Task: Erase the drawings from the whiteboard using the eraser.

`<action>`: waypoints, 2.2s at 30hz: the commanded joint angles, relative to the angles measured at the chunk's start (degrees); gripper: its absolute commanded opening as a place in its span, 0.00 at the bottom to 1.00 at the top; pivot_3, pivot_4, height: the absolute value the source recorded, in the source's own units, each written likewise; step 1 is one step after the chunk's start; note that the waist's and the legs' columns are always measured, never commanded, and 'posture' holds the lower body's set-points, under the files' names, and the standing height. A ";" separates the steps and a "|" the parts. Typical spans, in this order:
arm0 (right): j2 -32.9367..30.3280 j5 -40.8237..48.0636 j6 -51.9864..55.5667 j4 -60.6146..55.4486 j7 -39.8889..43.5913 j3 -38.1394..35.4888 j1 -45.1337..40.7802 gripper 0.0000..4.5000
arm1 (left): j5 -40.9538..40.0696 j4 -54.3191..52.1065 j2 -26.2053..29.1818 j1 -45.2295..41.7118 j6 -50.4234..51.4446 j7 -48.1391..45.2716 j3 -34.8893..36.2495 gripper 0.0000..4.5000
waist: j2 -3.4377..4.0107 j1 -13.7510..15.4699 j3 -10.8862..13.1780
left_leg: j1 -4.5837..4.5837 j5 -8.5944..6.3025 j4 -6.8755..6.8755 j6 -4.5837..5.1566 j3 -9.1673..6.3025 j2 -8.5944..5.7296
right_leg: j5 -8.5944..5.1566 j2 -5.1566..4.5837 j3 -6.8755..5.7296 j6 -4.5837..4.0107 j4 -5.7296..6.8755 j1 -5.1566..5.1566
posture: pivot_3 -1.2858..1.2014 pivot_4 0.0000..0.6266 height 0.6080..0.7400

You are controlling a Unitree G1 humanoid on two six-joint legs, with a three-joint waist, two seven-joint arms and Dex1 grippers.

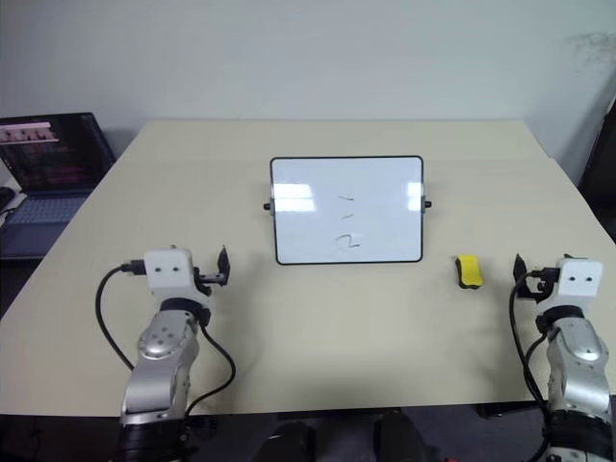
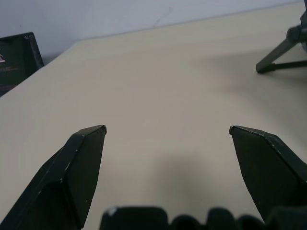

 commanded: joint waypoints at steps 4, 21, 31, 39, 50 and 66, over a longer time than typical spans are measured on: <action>0.86 0.10 7.05 -5.48 -3.61 -1.22 2.21 0.99 | 0.80 -0.50 1.30 -0.13 1.09 0.49 0.98 1.00 | 0.01 0.08 0.00 | 0.02 0.00 -0.01 0.00 0.02 0.00 | 0.00 0.00 0.01 0.01 0.00 0.00 | 0.52 0.24 1.00; 7.35 1.68 24.63 -36.03 -11.02 3.37 4.48 0.99 | -22.97 1.78 27.67 -1.55 6.10 -42.61 6.71 1.00 | 0.06 -0.15 0.03 | -0.25 -0.01 -0.16 0.02 0.22 0.13 | -0.04 0.01 0.10 -0.01 0.06 -0.47 | 0.52 0.24 1.00; 7.66 11.52 45.54 -41.36 -11.92 3.28 -1.55 0.99 | -36.42 -5.66 37.19 -18.32 20.98 -64.30 -5.28 1.00 | -0.01 -0.31 0.10 | -0.32 -0.11 -0.24 0.19 0.42 0.11 | 0.04 0.00 0.10 -0.16 0.02 -0.63 | 0.52 0.24 1.00; 4.58 10.68 53.39 -38.07 -11.03 4.86 -3.81 0.99 | -32.28 -1.27 33.54 -25.02 15.89 -68.88 -12.66 1.00 | -0.01 -0.43 0.10 | -0.39 -0.11 -0.55 0.18 0.66 0.06 | 0.04 0.09 0.23 -0.23 0.06 -0.95 | 0.52 0.24 1.00; 3.27 8.57 52.39 -32.48 -9.09 6.18 -6.53 0.99 | -28.07 2.10 29.16 -27.28 11.81 -70.02 -16.26 1.00 | -0.03 -0.42 0.11 | -0.40 -0.12 -0.56 0.21 0.68 0.07 | 0.05 0.06 0.25 -0.22 0.05 -0.95 | 0.52 0.24 1.00; 3.82 4.14 47.73 -22.50 -6.76 8.95 -11.20 0.99 | -27.36 1.54 29.68 -26.05 12.10 -69.55 -15.57 1.00 | -0.03 -0.42 0.11 | -0.38 -0.12 -0.55 0.21 0.69 0.07 | 0.06 0.05 0.26 -0.22 0.08 -0.95 | 0.52 0.24 1.00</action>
